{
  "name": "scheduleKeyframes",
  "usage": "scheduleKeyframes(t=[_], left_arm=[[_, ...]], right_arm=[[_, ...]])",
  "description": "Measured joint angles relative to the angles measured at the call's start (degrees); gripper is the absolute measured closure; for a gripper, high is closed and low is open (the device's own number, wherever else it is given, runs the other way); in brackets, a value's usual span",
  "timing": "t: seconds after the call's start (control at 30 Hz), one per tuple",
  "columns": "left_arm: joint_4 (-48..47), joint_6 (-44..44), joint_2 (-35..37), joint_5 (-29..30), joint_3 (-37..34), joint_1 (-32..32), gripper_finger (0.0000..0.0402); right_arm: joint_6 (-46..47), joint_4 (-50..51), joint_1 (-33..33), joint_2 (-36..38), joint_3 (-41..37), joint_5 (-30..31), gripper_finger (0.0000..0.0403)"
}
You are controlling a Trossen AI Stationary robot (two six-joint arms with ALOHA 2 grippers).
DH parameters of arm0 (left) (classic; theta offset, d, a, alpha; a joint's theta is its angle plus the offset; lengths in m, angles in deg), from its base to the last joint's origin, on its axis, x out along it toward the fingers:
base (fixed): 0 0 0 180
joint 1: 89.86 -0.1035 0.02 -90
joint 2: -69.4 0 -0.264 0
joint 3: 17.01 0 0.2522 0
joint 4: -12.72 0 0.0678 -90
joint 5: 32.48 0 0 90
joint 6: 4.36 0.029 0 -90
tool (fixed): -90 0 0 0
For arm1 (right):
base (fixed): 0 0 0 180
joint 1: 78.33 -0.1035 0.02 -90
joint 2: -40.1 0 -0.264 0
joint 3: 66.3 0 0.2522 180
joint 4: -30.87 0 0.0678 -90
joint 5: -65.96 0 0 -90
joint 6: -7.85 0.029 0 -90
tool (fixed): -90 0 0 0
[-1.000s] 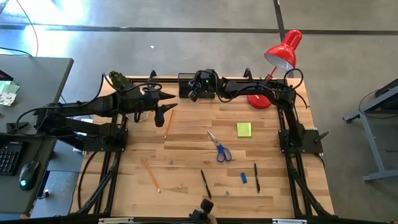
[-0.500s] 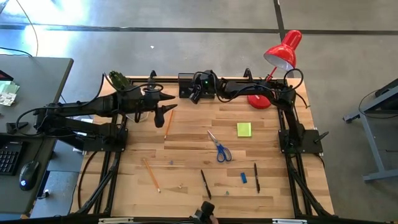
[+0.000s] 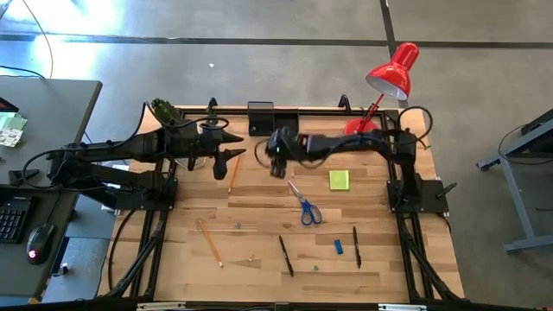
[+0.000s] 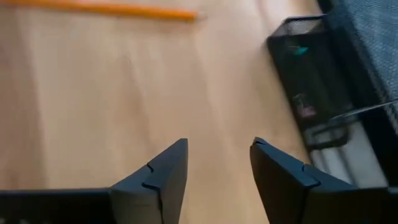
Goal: Pick and place office supplies into organizer
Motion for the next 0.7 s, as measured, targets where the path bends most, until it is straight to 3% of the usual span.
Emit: scheduleKeyframes(t=[0.2,0.47,0.7], left_arm=[[-1.1,-0.5,0.0,-0.5,0.0,0.9,0.0245],[-0.3,-0.5,-0.2,-0.6,0.0,3.1,0.0245],[-0.2,-0.7,-2.2,-1.6,0.1,3.1,0.0245]], right_arm=[[6.8,-7.7,-5.1,9.0,-12.7,1.6,0.0263],[15.1,-28.5,-12.4,25.5,-35.6,3.9,0.0281],[19.9,-34.8,-15.7,31.0,-47.3,3.0,0.0279]])
